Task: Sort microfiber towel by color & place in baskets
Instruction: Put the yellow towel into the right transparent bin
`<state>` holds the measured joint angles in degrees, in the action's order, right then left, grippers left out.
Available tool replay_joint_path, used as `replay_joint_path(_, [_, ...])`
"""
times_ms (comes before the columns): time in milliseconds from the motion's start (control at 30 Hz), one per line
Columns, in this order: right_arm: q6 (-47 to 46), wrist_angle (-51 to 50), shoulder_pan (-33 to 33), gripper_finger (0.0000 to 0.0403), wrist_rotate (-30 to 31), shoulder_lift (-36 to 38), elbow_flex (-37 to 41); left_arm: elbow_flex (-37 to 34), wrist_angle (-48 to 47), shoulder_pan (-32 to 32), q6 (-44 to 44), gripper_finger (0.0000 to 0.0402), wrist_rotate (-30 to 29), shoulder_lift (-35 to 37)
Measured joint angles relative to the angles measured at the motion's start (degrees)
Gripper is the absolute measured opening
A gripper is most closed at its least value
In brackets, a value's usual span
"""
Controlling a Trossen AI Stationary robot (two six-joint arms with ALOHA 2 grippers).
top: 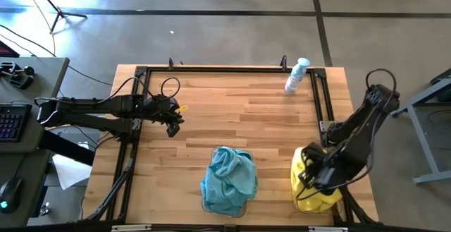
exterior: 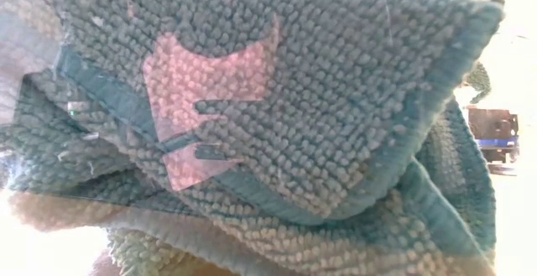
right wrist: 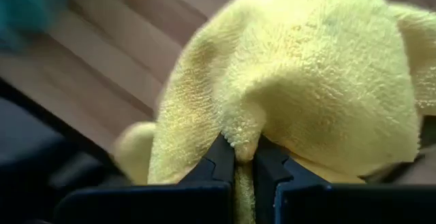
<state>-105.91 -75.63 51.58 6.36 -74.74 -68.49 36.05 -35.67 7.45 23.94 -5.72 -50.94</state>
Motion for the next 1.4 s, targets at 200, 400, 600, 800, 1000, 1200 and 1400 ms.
replay_joint_path(200, [4.5, 1.8, 0.2, 0.0005, -7.5, -8.6, 0.0, 0.0, 0.0, 0.0, 0.0, 0.0094, -0.1, 0.0])
replay_joint_path(400, [4.4, 4.9, 3.0, 0.0005, -4.3, -15.2, 0.0, 0.0, 0.0, 0.0, 0.0, 0.0094, -0.1, 0.0])
replay_joint_path(600, [1.2, 6.3, 6.3, 0.0005, -1.6, -20.0, 0.0, 0.0, 0.0, 0.0, 0.0, 0.0094, -0.1, 0.0])
replay_joint_path(800, [-6.3, 9.0, 10.0, 0.0005, 2.0, -22.1, 0.0, 0.0, 0.0, 0.0, 0.0, 0.0094, -0.1, 0.0])
replay_joint_path(1000, [-16.4, 9.5, 13.9, 0.0005, 3.2, -22.3, 0.0, 0.0, 0.0, 0.0, -0.1, 0.0094, -0.1, 0.0])
replay_joint_path(1200, [-19.8, 9.5, 15.1, 0.0005, 3.8, -22.3, 0.0, 0.0, 0.0, 0.0, -0.1, 0.0094, -0.1, 0.0])
replay_joint_path(1400, [-16.6, 6.5, 14.0, 0.0014, 3.1, -22.3, -0.1, 0.0, 0.0, 0.0, 0.0, 0.0094, -0.1, 0.0])
